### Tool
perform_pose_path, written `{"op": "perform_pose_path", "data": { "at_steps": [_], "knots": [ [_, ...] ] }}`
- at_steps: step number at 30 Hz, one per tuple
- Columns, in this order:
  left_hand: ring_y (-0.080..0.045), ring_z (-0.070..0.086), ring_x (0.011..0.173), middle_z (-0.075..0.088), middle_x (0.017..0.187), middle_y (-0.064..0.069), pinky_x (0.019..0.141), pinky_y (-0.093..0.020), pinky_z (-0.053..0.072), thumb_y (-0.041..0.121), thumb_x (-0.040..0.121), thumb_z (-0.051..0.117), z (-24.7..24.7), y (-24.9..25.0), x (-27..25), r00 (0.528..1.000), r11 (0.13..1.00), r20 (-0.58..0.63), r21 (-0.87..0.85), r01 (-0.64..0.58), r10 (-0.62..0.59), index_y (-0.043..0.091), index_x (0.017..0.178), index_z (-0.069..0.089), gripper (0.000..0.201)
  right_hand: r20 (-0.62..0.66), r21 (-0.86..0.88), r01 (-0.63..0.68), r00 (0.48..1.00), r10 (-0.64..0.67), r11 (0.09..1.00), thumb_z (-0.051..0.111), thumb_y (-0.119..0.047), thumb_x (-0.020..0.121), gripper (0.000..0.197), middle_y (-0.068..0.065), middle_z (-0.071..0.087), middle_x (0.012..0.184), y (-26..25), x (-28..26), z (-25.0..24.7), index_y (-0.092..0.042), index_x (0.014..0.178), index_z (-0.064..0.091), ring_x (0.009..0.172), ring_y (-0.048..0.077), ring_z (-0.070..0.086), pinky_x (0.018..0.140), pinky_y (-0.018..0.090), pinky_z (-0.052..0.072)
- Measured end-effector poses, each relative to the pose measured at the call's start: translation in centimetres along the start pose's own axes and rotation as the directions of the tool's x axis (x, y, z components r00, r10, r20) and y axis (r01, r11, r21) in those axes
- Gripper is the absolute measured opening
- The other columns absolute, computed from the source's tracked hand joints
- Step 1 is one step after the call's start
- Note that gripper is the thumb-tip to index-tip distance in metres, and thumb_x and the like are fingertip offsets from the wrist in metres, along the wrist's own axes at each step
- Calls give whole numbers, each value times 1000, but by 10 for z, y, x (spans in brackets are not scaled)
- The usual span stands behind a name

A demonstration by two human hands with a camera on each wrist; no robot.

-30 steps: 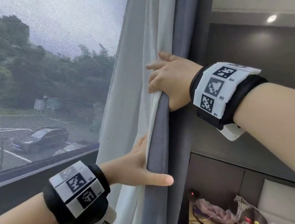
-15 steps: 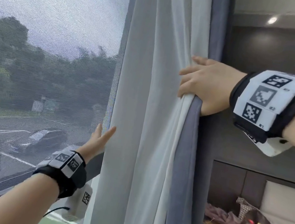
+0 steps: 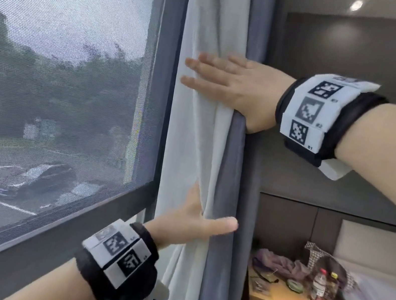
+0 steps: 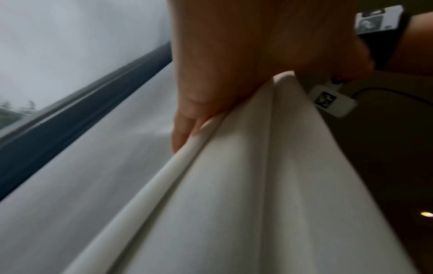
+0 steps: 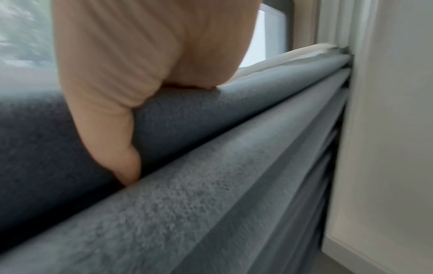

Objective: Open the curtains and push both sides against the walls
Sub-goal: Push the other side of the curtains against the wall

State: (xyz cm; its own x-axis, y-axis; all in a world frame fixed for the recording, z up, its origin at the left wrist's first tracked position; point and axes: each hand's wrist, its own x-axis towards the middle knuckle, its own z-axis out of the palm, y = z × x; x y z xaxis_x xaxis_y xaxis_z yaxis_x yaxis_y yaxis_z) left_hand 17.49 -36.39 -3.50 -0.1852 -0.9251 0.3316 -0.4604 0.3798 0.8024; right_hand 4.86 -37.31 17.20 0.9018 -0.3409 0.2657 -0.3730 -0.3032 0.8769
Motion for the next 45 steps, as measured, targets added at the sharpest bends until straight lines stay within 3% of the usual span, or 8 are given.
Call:
{"op": "perform_pose_path", "data": {
  "at_steps": [4, 9, 17, 28, 33, 37, 42, 45],
  "knots": [
    [-1, 3, 141, 6, 150, 17, 116, -29, 12, 58, 57, 76, 22, 4, 8, 991, 997, -115, 24, -68, 70, 28, 146, -6, 125, 49, -124, 79, 996, -73, 989, 57, -3, 65, 106, -2, -12, 159, -4, 8, -4, -32, 148, -2, 144, 19, -17, 112, 41, -11],
    [-7, 25, 135, 26, 139, 10, 112, -26, 23, 34, 72, 74, 35, -7, 34, 947, 971, -237, 146, -187, 218, 27, 142, 15, 92, 193, -112, 36, 981, -13, 993, 73, -41, 66, 88, -5, 28, 153, 11, 6, 9, -30, 143, 31, 146, 16, -4, 115, 46, -6],
    [-6, 28, 131, 33, 139, 12, 110, -29, 25, 25, 78, 68, 52, -19, 100, 935, 966, -277, 192, -173, 222, 26, 145, 14, 86, 185, -31, 3, 983, 3, 1000, 67, -75, 52, 107, -6, 33, 150, 55, -12, 81, -30, 143, 33, 146, 14, 0, 115, 42, -6],
    [-7, 36, 130, 40, 139, 12, 112, -39, 33, 31, 73, 61, 106, -16, 189, 922, 981, -346, 149, -126, 171, 35, 140, 20, 79, 137, -28, 45, 990, -41, 999, 66, -71, 58, 102, -3, 30, 151, 102, -26, 171, -28, 144, 30, 146, 17, -3, 115, 43, -9],
    [-5, 33, 132, 37, 141, 12, 113, -33, 28, 20, 72, 55, 120, -18, 221, 914, 974, -357, 177, -138, 194, 39, 137, 19, 77, 124, -38, 100, 988, -95, 994, 66, -78, 47, 123, 0, 10, 158, 121, -32, 208, -28, 148, 15, 144, 19, -14, 113, 45, -13],
    [-10, 36, 130, 39, 140, 5, 112, -38, 32, 12, 74, 54, 124, -16, 239, 934, 981, -323, 167, -100, 150, 30, 138, 21, 74, 111, -148, 134, 987, -118, 980, 78, -65, 43, 139, 3, -9, 159, 132, -30, 233, -28, 148, -6, 144, 23, -17, 113, 49, -9],
    [-11, 42, 128, 44, 137, 3, 106, -28, 38, 14, 79, 52, 131, -19, 260, 961, 981, -250, 179, -77, 121, 19, 141, 26, 68, -36, -218, 134, 989, -145, 967, 79, -54, 55, 129, 6, -17, 158, 127, -19, 258, -27, 148, -7, 143, 24, -20, 113, 50, -9],
    [9, 49, 111, 51, 124, 10, 87, -2, 40, 6, 86, 51, 136, -23, 278, 971, 976, -198, 196, -94, 133, 17, 137, 35, 55, -80, -240, 173, 977, -198, 955, 77, -55, 58, 118, 4, -12, 159, 125, -10, 265, -29, 149, 6, 143, 24, -22, 112, 50, -12]
  ]
}}
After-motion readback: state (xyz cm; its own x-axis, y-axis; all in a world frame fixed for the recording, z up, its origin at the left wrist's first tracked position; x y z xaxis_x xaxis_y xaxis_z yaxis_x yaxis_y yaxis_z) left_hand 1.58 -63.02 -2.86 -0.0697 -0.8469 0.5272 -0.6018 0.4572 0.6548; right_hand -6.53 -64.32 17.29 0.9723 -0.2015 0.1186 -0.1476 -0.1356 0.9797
